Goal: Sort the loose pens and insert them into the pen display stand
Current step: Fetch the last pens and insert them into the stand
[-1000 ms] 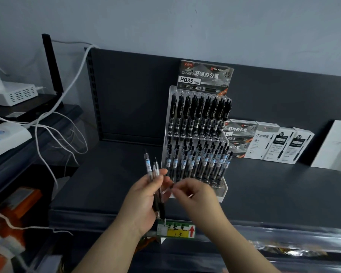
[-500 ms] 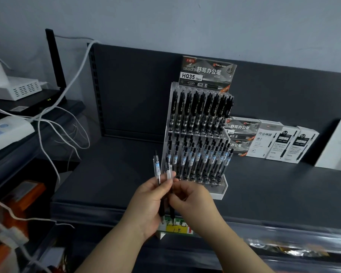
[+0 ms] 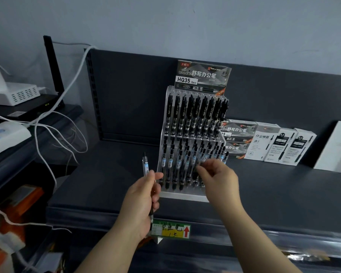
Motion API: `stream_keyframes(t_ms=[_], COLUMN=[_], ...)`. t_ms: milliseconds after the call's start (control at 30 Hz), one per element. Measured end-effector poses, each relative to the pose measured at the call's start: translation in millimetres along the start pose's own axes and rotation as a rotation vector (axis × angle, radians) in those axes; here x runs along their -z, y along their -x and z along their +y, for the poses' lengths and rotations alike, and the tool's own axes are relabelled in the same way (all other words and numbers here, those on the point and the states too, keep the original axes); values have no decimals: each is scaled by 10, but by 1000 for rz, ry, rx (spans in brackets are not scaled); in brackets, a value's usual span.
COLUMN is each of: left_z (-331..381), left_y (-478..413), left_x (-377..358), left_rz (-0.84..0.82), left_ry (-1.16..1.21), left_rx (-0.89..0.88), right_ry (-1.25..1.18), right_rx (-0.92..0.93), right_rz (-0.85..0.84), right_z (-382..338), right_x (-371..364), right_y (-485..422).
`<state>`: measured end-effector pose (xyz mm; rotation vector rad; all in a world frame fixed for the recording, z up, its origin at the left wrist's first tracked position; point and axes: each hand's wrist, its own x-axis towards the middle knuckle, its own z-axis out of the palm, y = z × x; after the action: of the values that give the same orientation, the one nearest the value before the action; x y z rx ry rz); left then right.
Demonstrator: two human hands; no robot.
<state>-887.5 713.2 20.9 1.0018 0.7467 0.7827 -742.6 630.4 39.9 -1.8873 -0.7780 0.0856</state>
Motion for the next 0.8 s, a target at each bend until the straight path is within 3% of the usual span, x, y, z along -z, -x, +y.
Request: stream_keyframes(t_ms=[200,500,733,800], left_z=[5,-29,-35,-49], left_y=[-14,-21,-21,-23], left_x=[-26,-4,-24,-43], left_rz=[41,-18,-9,-7], left_ry=[0,-28,18,30], left_rx=[-44,-121,-81,-68], right_ry=[185,288,129,115], right_rx=[12,84,82,165], right_rz=[-137,-155,-24,-109], right_z=[147,229,173,77], right_x=[-174,-218,-147,-146], right_y=[-44,-47,122,248])
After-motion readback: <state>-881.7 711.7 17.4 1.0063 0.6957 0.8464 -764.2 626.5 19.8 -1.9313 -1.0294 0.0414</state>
